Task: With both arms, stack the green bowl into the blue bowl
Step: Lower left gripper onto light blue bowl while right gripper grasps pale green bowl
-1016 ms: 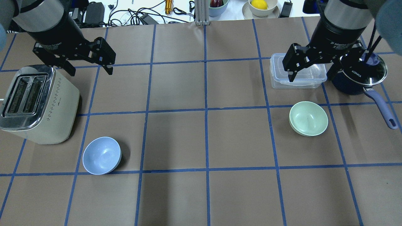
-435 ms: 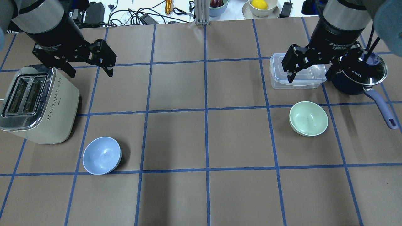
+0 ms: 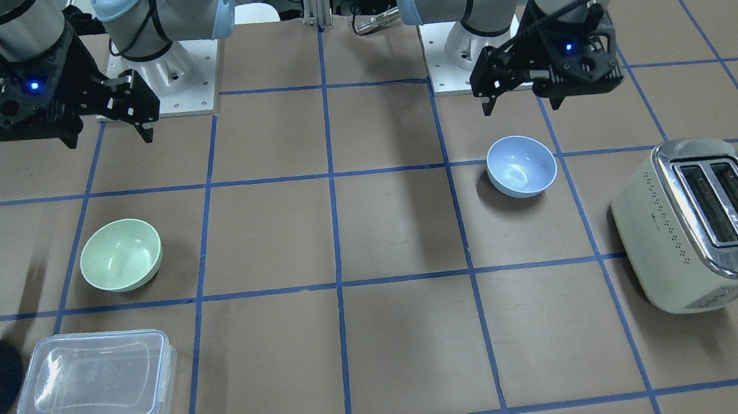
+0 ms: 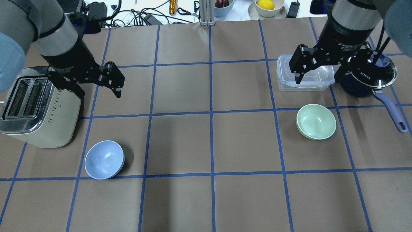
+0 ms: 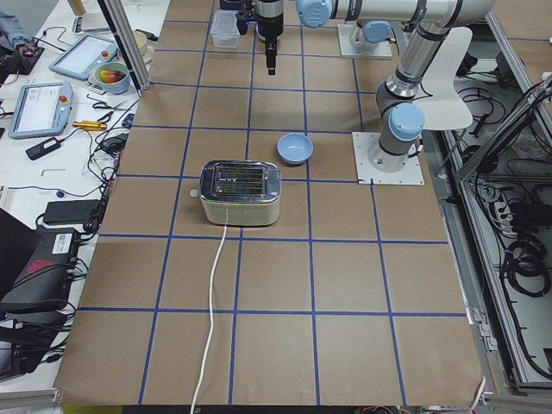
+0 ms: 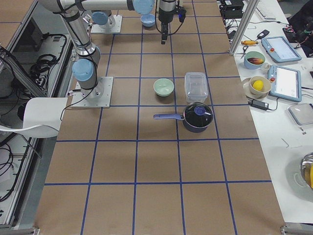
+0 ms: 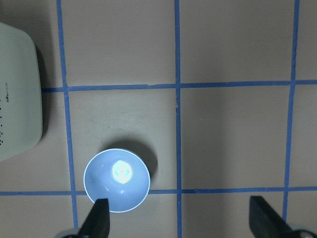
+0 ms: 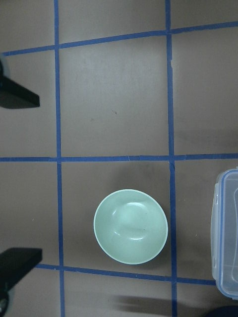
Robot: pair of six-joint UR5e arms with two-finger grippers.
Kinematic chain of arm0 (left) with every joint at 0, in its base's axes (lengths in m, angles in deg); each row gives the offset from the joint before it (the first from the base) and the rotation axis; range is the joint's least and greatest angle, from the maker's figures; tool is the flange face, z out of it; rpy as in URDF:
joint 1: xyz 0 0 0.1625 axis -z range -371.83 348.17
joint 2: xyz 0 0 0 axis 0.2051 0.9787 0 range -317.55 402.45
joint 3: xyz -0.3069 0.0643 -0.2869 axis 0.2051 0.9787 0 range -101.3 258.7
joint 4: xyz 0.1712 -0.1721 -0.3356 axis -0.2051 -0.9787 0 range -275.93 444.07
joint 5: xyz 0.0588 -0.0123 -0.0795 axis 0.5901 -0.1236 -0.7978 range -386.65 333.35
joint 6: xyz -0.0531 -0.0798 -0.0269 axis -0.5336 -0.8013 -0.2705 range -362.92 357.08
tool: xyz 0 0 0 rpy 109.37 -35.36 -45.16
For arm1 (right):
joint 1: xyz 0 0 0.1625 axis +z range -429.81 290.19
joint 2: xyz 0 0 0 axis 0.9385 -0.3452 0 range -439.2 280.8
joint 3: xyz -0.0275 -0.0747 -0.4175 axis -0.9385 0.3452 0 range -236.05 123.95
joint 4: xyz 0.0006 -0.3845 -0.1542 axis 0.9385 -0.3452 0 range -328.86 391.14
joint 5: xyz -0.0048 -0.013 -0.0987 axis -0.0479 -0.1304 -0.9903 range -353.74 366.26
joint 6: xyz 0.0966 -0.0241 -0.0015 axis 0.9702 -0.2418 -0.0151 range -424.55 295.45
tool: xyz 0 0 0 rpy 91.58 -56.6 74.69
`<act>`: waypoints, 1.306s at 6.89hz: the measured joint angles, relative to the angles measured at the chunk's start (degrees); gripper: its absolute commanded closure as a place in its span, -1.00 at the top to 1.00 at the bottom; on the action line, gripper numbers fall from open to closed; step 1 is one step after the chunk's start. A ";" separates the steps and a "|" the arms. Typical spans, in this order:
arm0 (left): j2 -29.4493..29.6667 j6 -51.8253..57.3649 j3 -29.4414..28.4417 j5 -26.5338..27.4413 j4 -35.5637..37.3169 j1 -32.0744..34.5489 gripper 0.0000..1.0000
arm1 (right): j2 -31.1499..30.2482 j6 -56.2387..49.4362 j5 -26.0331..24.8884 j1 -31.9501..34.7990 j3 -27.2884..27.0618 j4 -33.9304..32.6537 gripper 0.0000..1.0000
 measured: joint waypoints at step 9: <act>5.66 0.15 33.99 -0.44 30.96 -8.30 -1.00 | 12.32 -18.27 -0.94 -17.94 -18.85 -31.46 1.00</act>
